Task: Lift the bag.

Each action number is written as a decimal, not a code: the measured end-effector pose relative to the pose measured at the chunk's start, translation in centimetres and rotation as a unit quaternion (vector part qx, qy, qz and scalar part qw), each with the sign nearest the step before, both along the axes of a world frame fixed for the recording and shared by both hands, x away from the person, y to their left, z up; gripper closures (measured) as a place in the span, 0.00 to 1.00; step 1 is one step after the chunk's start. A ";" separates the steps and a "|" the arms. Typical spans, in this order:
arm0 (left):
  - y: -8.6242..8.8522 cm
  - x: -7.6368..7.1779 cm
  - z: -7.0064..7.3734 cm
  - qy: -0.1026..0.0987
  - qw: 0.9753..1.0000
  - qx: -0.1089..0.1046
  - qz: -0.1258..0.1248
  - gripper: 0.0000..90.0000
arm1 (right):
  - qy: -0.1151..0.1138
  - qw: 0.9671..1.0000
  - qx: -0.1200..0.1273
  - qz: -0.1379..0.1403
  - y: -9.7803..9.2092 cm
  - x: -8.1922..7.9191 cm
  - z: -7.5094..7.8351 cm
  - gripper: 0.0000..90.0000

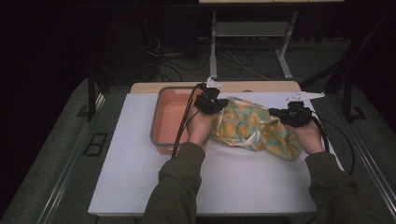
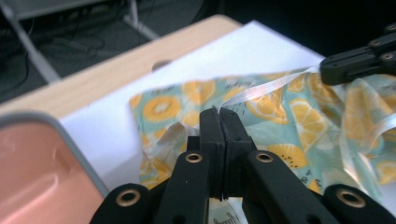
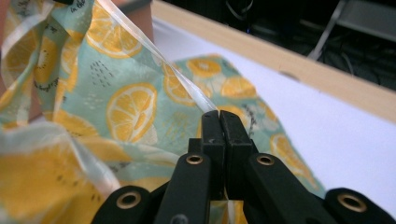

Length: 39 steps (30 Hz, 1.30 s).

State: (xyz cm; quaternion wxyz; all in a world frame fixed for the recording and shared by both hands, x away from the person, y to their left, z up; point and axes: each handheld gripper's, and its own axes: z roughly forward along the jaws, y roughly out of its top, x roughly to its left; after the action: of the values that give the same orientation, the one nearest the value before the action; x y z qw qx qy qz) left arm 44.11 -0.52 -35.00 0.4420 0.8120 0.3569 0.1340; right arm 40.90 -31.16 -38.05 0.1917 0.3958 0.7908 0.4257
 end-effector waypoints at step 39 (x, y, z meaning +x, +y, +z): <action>8.0 -8.0 1.8 -0.019 0.995 -0.048 -0.090 0.14 | -0.009 0.994 0.096 0.057 -3.4 -6.9 5.4 0.24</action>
State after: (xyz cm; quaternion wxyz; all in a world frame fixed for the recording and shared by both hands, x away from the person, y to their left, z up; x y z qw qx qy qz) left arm 36.15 7.50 -33.25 0.4972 0.8162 0.2797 0.0919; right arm 33.98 -34.54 -32.63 0.1354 0.3630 0.7657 0.5134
